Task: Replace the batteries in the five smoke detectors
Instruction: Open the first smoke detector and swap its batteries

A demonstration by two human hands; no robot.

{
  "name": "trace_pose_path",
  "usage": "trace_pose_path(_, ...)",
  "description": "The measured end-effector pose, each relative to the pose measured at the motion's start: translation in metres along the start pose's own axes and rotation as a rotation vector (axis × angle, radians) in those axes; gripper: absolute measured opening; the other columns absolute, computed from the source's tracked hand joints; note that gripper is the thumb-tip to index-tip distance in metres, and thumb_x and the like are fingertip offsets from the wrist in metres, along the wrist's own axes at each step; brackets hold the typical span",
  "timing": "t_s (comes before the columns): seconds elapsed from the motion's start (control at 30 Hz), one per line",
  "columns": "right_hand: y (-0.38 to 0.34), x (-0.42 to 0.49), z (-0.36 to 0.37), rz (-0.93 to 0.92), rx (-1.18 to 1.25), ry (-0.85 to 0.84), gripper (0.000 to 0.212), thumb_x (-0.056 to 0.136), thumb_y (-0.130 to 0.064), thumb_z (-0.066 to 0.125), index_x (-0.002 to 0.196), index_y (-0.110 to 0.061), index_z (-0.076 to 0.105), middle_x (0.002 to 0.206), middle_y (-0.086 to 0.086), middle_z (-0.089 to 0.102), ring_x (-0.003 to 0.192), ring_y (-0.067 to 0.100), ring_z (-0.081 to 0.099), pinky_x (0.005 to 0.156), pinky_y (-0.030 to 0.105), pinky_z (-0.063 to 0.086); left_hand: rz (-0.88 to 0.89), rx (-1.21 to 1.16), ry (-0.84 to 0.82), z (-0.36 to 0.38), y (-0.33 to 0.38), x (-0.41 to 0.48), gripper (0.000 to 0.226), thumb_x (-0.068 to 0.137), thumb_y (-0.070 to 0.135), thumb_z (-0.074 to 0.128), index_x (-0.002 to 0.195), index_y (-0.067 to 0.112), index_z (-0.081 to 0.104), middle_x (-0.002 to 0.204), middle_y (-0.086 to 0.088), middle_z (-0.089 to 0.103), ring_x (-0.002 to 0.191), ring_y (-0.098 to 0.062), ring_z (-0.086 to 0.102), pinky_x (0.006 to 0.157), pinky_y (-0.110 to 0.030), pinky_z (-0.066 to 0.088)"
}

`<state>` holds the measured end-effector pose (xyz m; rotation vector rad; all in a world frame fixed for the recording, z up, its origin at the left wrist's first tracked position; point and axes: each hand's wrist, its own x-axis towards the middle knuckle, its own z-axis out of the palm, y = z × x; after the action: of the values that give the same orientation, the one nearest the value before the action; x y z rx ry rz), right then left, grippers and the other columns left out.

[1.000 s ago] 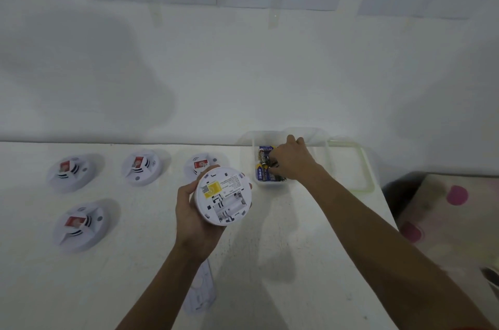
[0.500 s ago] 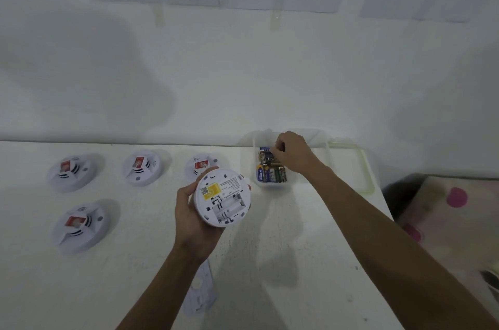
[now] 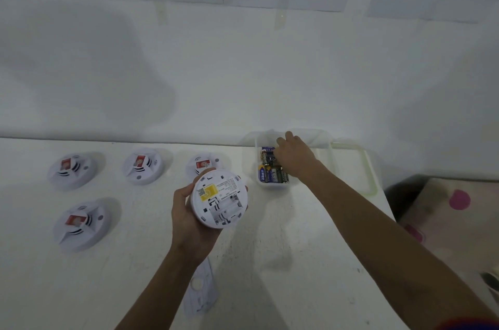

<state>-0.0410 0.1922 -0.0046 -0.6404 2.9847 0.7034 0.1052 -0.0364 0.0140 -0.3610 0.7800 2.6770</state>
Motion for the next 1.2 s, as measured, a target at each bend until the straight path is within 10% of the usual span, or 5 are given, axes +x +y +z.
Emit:
trace_pose_path(0.27,0.005,0.006,0.014,0.042,0.167,0.099,0.023,0.088,-0.017,0.062,0.108,-0.009,0.056,0.104,0.009,0.061,0.100,0.028,0.049,0.075,0.033,0.044,0.023,0.011,0.004,-0.003,0.005,-0.001,0.087,0.057,0.039,0.076,0.137,0.014,0.052,0.138,-0.020,0.053,0.128,-0.041,0.049,0.108,-0.063,0.029)
trace_pose_path(0.83,-0.058,-0.083,-0.112,0.287,1.573,0.468,0.019,0.088,-0.008,0.065,0.104,-0.017,0.072,0.087,-0.005,0.069,0.060,0.008,0.049,0.058,0.013,0.043,0.013,-0.068,-0.091,-0.012,0.023,-0.023,0.055,0.075,0.039,0.053,0.123,0.016,0.065,0.137,-0.019,0.055,0.125,-0.044,0.051,0.104,-0.062,0.035)
trace_pose_path(1.2,-0.167,-0.116,-0.162,-0.005,1.373,0.530,0.018,0.086,-0.017,0.066,0.103,-0.019,0.070,0.093,-0.018,0.063,0.073,0.005,0.052,0.061,0.009,0.035,0.029,-0.052,-0.018,-0.042,0.066,-0.059,0.049,0.092,0.037,0.036,0.128,0.013,0.060,0.119,-0.015,0.065,0.101,-0.030,0.065,0.087,-0.042,0.055)
